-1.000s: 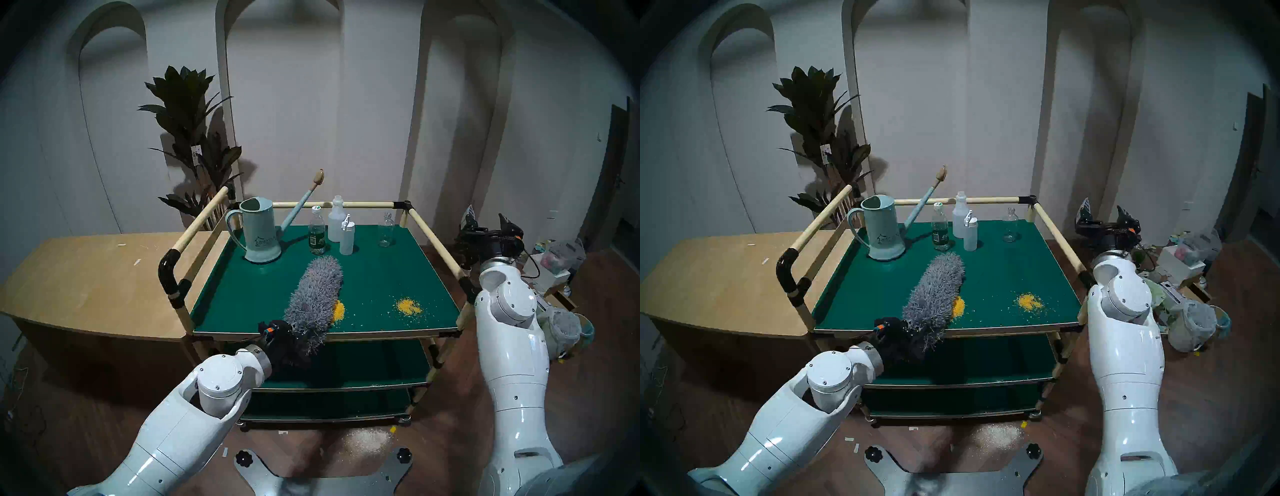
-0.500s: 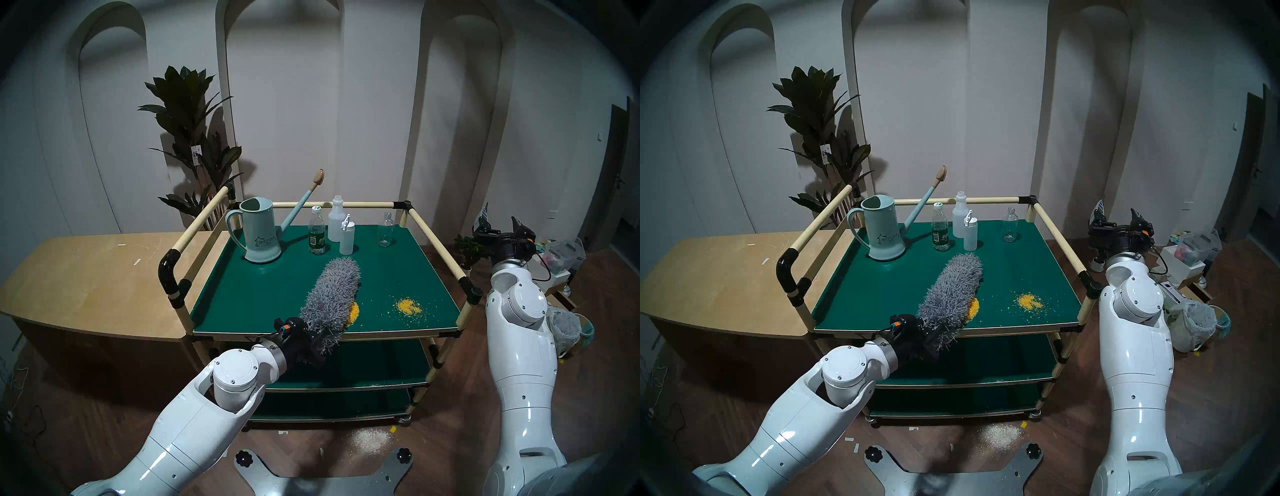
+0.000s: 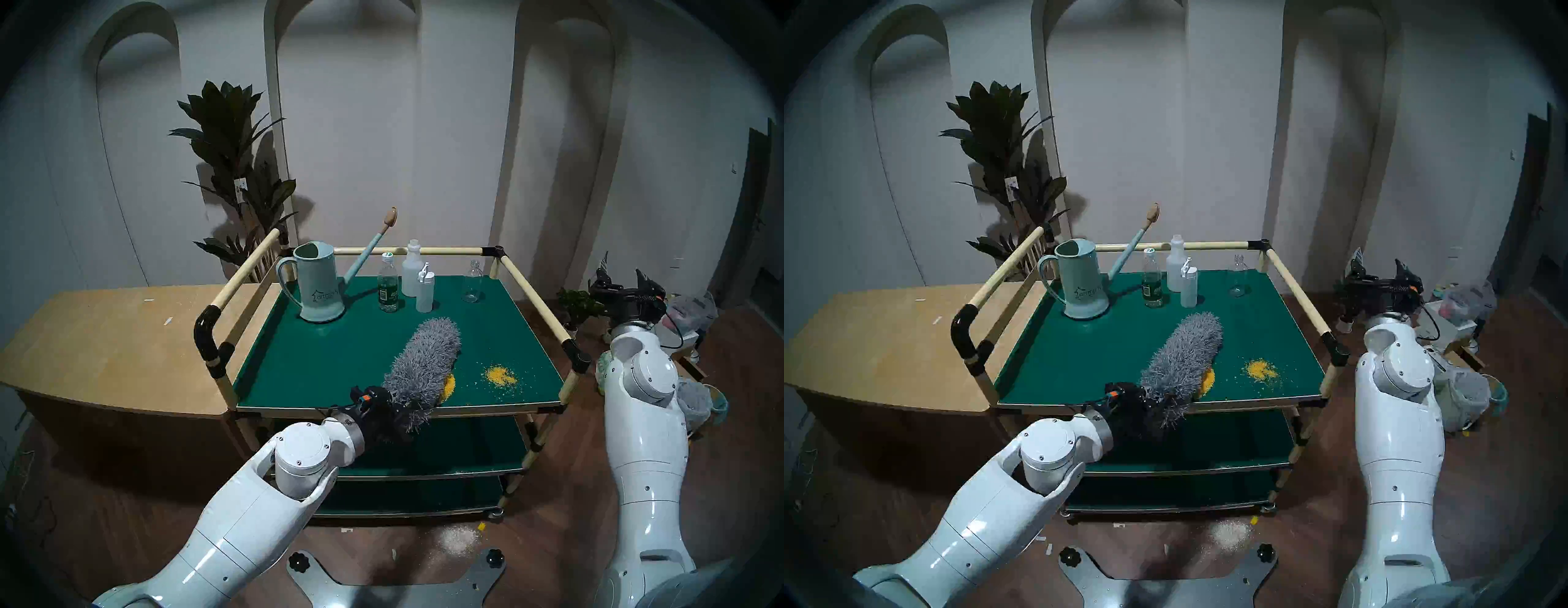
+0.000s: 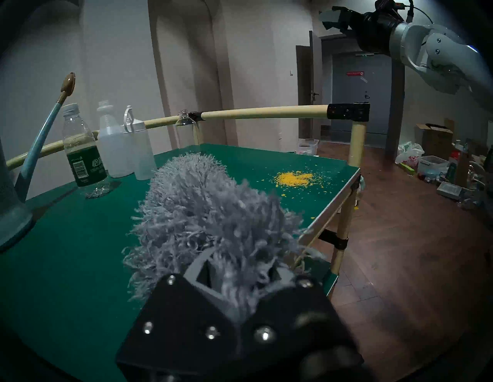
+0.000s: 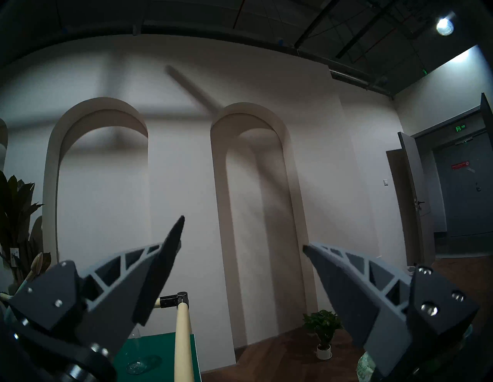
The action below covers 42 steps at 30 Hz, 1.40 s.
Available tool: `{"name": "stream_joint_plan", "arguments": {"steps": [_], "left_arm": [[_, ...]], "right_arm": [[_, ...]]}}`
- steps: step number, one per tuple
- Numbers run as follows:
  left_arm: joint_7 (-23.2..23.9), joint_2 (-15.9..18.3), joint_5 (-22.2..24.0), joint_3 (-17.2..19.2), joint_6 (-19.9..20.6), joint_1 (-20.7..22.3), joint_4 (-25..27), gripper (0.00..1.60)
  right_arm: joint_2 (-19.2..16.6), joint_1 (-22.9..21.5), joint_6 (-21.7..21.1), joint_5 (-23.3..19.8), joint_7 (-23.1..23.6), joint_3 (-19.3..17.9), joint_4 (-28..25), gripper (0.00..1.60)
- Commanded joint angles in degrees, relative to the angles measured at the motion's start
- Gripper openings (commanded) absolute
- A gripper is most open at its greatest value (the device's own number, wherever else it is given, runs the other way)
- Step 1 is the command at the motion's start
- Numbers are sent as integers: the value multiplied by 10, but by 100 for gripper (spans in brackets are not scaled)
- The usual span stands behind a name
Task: Dust the shelf with the duster
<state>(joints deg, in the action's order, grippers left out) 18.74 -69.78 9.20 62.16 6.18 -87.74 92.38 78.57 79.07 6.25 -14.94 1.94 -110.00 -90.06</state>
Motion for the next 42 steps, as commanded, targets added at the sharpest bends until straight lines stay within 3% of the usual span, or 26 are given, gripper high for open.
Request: {"name": "stream_joint_plan", "arguments": {"steps": [1, 25, 42], "left_arm": [[3, -19, 1, -5, -2, 26, 3, 0], [26, -45, -16, -42, 5, 57, -13, 0], [51, -46, -20, -59, 12, 71, -11, 0]], "right_arm": [[-4, 1, 3, -2, 1, -7, -12, 160], [-6, 13, 2, -14, 8, -38, -21, 160], [-1, 25, 1, -19, 7, -54, -34, 160]]}}
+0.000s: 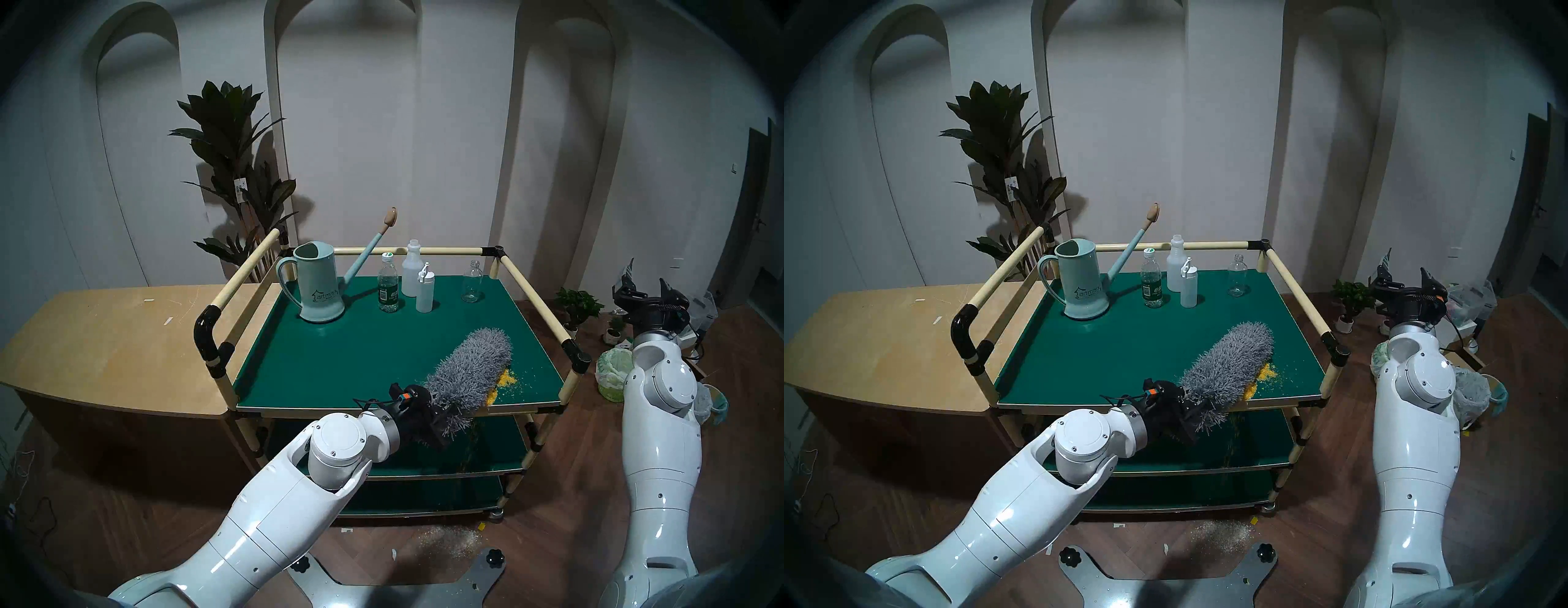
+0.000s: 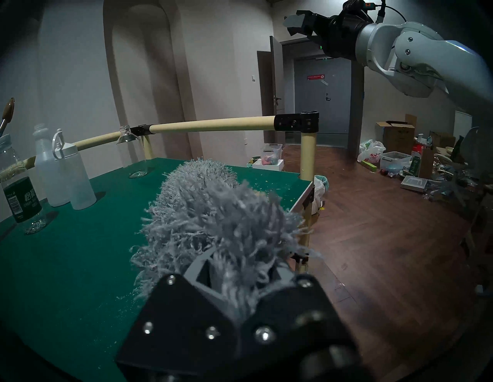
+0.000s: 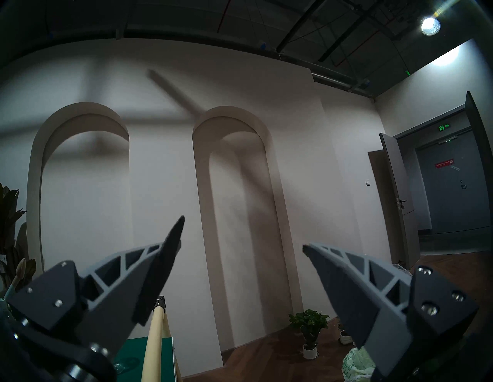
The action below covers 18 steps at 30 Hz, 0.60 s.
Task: Dust the shelf with the duster
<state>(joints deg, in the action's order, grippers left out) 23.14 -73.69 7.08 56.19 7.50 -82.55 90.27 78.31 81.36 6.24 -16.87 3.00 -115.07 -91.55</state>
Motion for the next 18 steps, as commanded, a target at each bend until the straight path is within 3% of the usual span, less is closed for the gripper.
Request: {"name": "stream_joint_plan", "arguments": {"steps": [1, 18], "left_arm": [[12, -6, 1, -2, 0, 20, 11, 0], [55, 6, 0, -25, -6, 20, 20, 0]], "right_arm": [[2, 4, 0, 0, -4, -5, -21, 160], [0, 9, 3, 1, -17, -9, -23, 160]]}}
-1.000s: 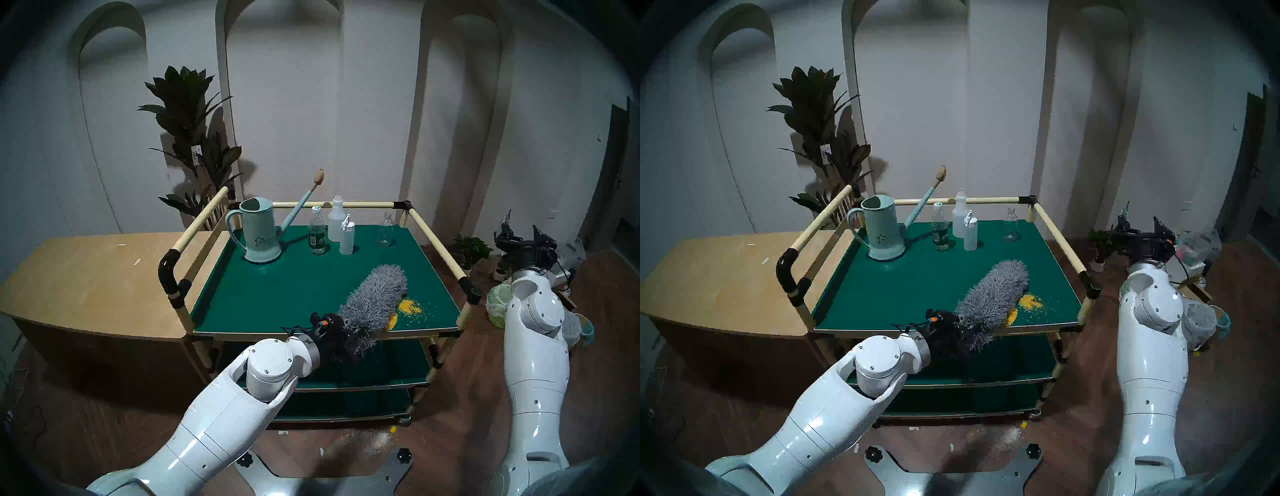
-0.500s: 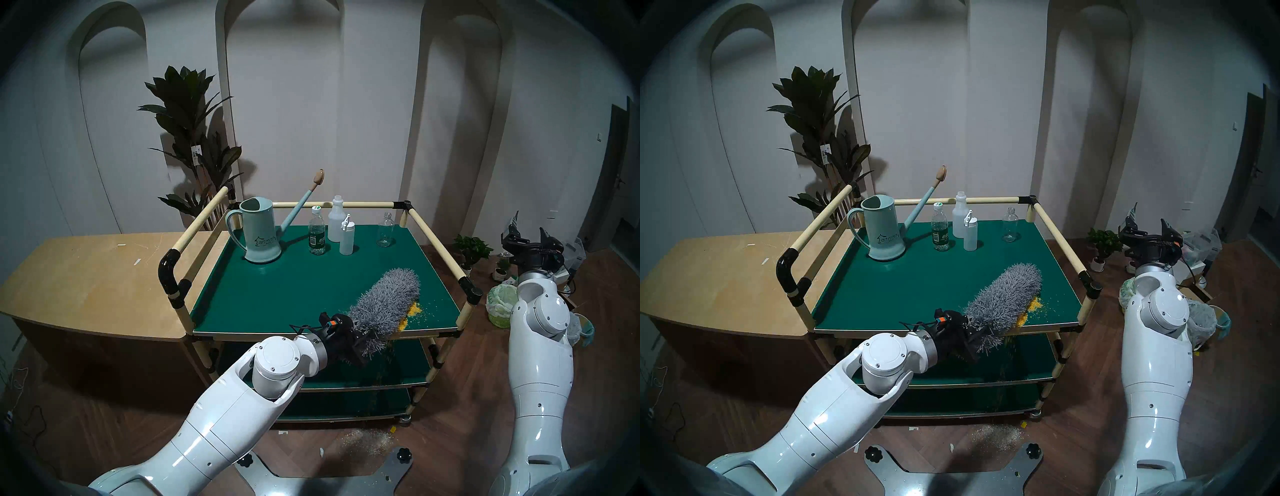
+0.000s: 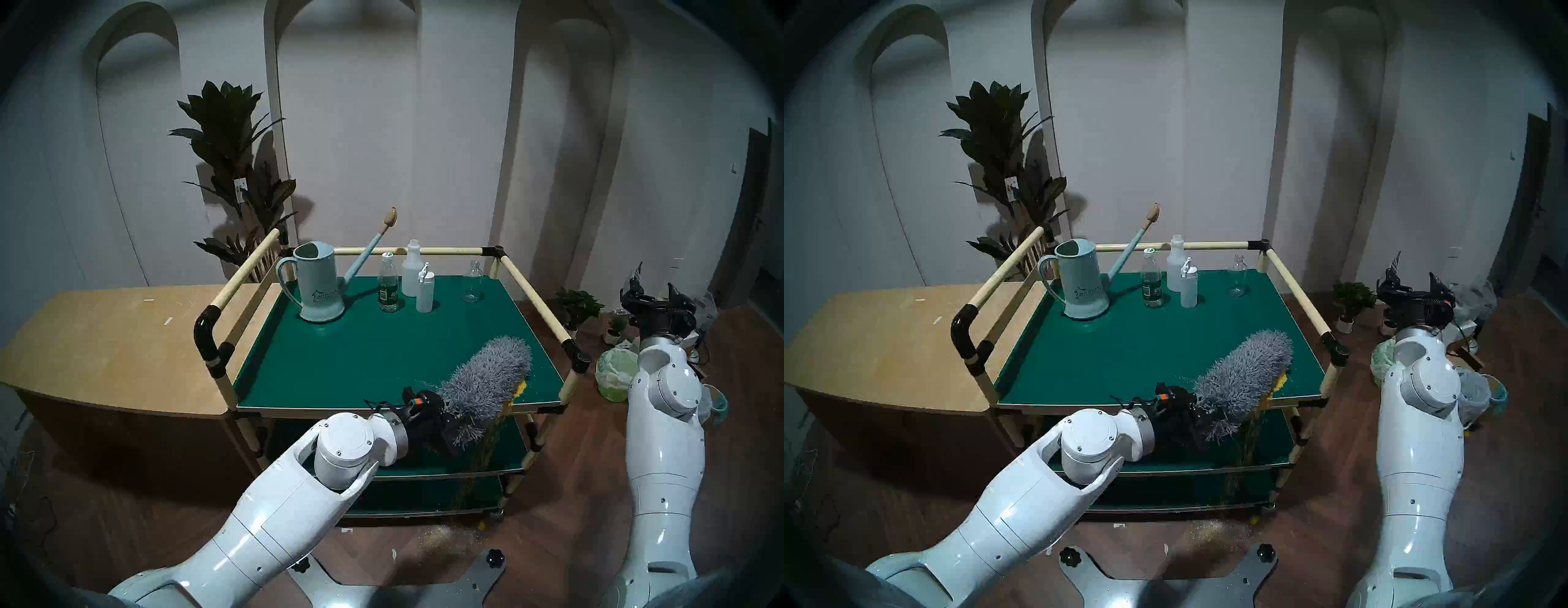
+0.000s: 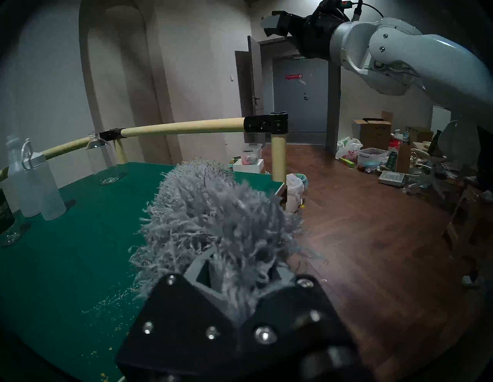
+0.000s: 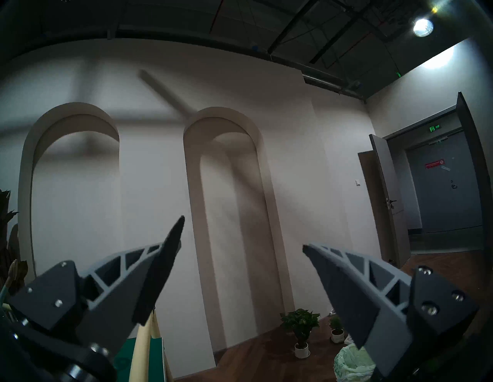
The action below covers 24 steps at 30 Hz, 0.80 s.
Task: Dust the shelf with the duster
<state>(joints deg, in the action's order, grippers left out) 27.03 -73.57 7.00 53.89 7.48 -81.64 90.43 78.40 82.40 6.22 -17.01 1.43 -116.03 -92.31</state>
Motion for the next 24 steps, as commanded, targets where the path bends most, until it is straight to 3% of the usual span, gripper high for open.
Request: {"name": "stream_joint_plan", "arguments": {"steps": [1, 24], "left_arm": [[18, 6, 1, -3, -6, 10, 20, 0], [123, 58, 31, -14, -6, 8, 42, 0]], "right_arm": [[-1, -1, 4, 3, -2, 0, -16, 160], [-1, 4, 8, 8, -7, 7, -17, 160]]}}
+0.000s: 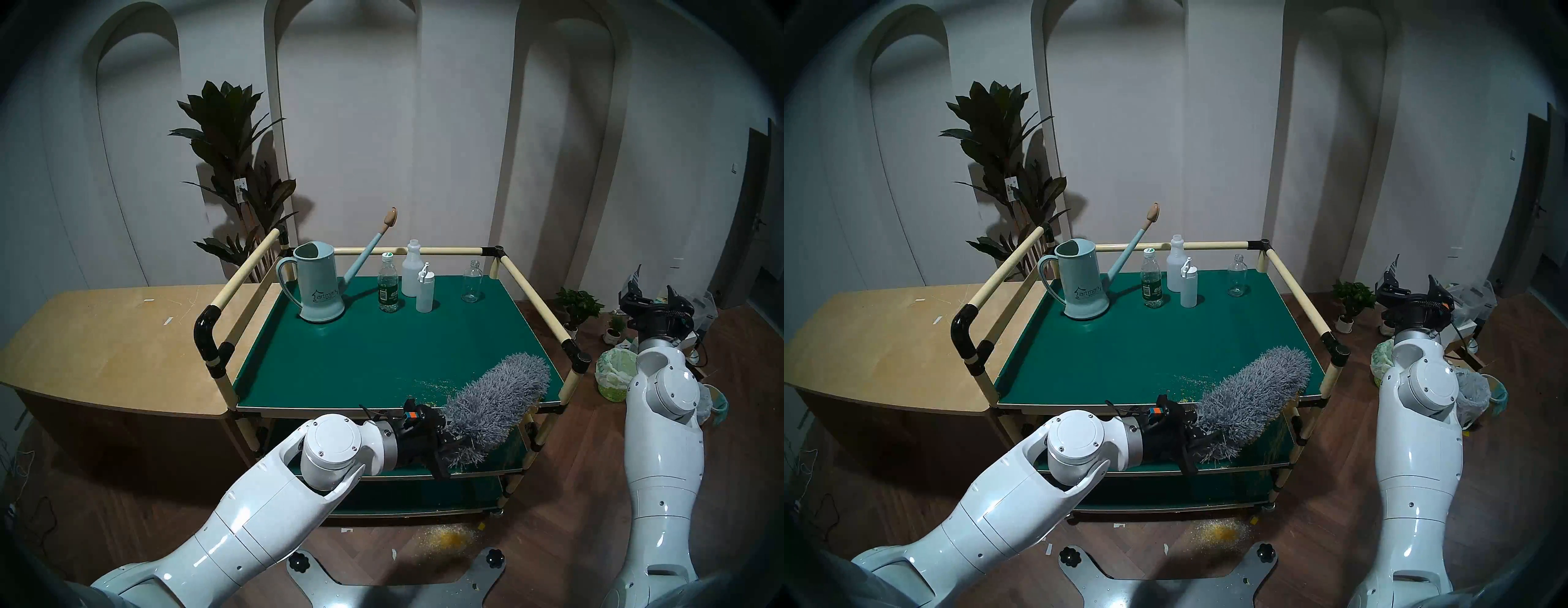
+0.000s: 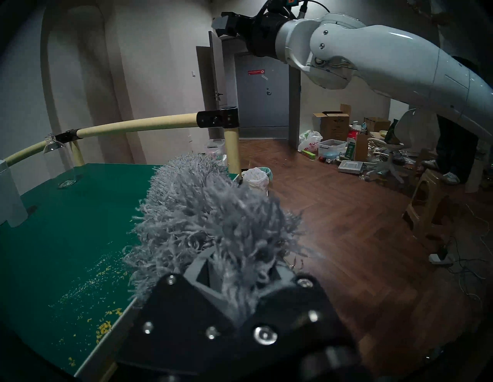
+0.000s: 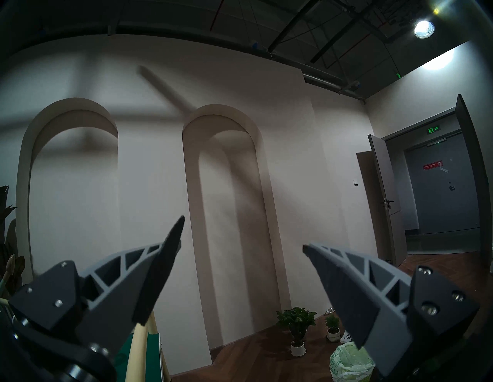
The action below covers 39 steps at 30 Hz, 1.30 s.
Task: Dust the shelf with the duster
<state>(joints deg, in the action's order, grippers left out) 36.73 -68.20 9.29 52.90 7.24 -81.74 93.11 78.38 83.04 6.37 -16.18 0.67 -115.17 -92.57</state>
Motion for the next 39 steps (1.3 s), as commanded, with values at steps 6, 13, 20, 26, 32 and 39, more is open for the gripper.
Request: {"name": "stream_joint_plan", "arguments": {"steps": [6, 13, 20, 26, 32, 39], "left_arm": [[76, 17, 33, -8, 19, 18, 14, 0], [125, 24, 48, -15, 34, 33, 5, 0], [149, 25, 67, -9, 43, 33, 1, 0], [108, 31, 72, 27, 36, 13, 45, 0], [95, 50, 98, 72, 38, 1, 90, 0], [81, 97, 132, 142, 46, -43, 151, 0]], "right_arm": [[0, -1, 8, 2, 0, -2, -16, 160], [0, -2, 10, 4, 2, 1, -12, 160], [0, -5, 12, 9, 4, 8, -1, 160], [-1, -9, 10, 11, 6, 16, 7, 160], [-3, -16, 9, 12, 11, 27, 17, 160], [1, -26, 9, 14, 18, 48, 21, 160]]}}
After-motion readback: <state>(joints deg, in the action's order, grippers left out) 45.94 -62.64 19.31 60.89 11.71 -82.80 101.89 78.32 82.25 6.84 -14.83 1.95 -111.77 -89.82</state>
